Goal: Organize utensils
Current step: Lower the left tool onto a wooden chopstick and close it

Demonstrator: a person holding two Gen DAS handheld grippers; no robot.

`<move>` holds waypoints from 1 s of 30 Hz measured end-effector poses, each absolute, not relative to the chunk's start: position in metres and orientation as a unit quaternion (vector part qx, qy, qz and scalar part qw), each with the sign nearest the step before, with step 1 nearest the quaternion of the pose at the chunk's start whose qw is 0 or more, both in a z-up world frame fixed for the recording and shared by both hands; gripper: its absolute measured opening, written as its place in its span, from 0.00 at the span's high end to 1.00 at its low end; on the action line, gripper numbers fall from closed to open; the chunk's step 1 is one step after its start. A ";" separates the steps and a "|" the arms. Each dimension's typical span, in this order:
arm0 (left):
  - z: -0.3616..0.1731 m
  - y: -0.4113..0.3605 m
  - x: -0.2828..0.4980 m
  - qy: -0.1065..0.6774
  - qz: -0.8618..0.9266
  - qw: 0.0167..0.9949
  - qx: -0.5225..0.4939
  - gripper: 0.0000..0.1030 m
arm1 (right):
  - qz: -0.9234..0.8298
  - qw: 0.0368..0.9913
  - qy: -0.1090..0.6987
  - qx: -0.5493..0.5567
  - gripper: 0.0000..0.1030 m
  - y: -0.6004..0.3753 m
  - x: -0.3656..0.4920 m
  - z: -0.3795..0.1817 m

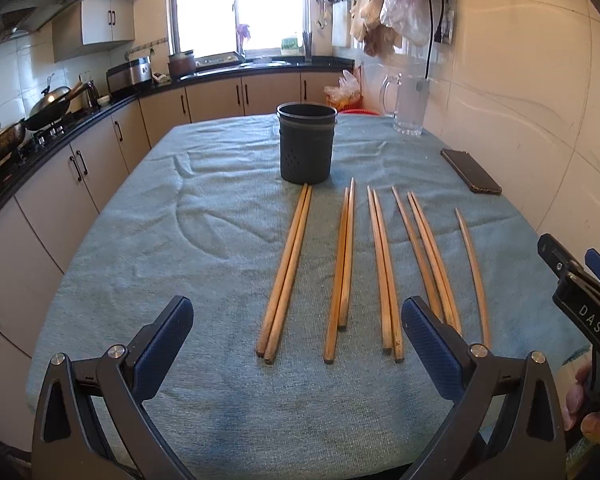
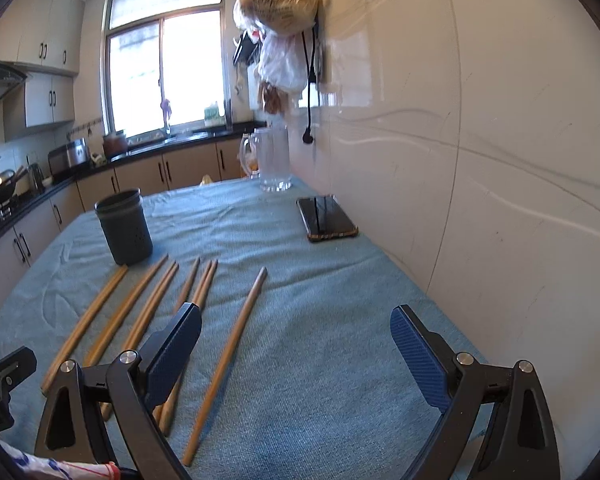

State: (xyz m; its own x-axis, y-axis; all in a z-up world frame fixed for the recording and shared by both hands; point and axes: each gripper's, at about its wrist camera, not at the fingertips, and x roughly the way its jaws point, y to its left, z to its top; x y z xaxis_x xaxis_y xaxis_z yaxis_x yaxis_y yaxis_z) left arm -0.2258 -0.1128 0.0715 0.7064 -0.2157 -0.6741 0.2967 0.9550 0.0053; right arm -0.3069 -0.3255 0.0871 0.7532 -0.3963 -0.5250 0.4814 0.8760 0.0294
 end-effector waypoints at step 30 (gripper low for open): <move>0.077 -0.093 -0.113 0.415 -0.201 0.887 0.043 0.51 | -0.109 0.920 0.357 0.118 0.30 -0.350 -0.249 0.063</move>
State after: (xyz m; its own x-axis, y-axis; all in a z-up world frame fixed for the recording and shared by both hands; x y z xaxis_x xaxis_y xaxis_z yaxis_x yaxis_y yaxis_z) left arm -0.1132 -0.0935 0.0770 0.5755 -0.3200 -0.7526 0.3913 0.9158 -0.0901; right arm -0.2489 -0.3495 0.0632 0.7220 -0.1154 -0.6822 0.2843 0.9484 0.1404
